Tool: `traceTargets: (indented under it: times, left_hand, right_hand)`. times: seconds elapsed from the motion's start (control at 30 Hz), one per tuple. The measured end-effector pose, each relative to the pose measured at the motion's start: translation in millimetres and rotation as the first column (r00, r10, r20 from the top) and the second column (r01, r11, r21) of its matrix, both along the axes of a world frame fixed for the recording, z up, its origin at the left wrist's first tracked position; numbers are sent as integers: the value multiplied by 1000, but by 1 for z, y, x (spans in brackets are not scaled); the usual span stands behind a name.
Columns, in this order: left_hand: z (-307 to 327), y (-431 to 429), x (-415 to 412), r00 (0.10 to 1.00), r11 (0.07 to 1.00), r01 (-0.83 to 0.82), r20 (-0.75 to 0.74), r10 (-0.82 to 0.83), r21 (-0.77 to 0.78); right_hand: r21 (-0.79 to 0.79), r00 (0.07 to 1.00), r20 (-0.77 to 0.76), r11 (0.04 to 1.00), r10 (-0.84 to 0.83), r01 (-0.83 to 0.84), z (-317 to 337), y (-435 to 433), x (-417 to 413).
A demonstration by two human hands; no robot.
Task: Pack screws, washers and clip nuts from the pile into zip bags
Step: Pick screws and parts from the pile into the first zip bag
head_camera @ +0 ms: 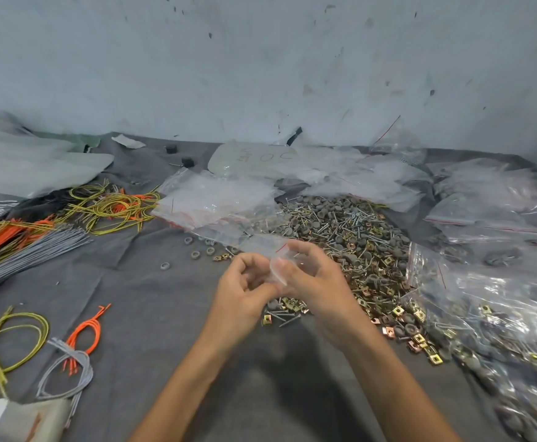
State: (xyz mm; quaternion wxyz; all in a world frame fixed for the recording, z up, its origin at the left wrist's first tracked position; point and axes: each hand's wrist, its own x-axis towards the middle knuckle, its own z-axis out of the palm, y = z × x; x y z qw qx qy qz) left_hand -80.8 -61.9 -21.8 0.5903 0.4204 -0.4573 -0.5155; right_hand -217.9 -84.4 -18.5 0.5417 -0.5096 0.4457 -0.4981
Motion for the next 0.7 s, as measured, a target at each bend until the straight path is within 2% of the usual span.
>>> traceTargets:
  times: [0.07, 0.1, 0.13, 0.17, 0.23, 0.3, 0.33, 0.37, 0.43, 0.47, 0.5, 0.57, 0.6, 0.7]
  left_hand:
    - [-2, 5, 0, 991, 993, 12, -135, 3, 114]
    - [-3, 5, 1, 994, 989, -20, -101, 35, 146]
    - [-4, 5, 3, 998, 986, -65, 0, 66, 155]
    - [-5, 5, 5, 991, 984, -99, 102, 84, 150]
    - [-6, 7, 7, 987, 980, -103, 137, 80, 170]
    - [-3, 9, 11, 995, 964, -99, 15, 99, 247]
    - [0, 10, 14, 990, 954, -103, -68, 127, 282]
    - [3, 10, 17, 976, 946, -120, -137, 167, 301]
    - [7, 10, 21, 953, 940, -171, -194, 235, 296]
    - [10, 12, 20, 950, 945, -184, -197, 242, 270]
    - [11, 15, 17, 957, 956, -179, -186, 224, 235]
    - [14, 23, 8, 982, 979, -141, -102, 157, 147]
    - [15, 27, 4, 991, 987, -118, -42, 123, 106]
    - [16, 34, 0, 994, 993, -103, 37, 101, 66]
  right_hand:
    - [-176, 973, -210, 982, -97, 60, -5, 2, -3]
    - [-260, 939, -314, 964, -141, 58, -6, 3, -5]
    - [-320, 912, -376, 947, -165, 40, -6, 5, -6]
    - [-347, 908, -387, 938, -160, 18, -5, 7, -8]
    - [-334, 934, -342, 942, -102, -19, -4, 10, -12]
    - [-297, 955, -292, 954, -62, -29, -3, 13, -17]
    - [-285, 942, -326, 958, -75, -23, -4, 14, -21]
    - [-297, 893, -431, 955, -131, -4, -4, 15, -24]
    - [-432, 690, -640, 901, -339, 42, -5, 19, -28]
    - [-510, 647, -631, 858, -427, 69, -3, 23, -26]
    - [-522, 677, -592, 848, -437, 91, 1, 29, -21]
    - [-367, 857, -455, 928, -242, 67, 10, 39, -4]
    - [-291, 917, -375, 957, -134, 21, 11, 41, 4]
    - [-268, 948, -313, 963, -64, -23, 16, 44, 14]
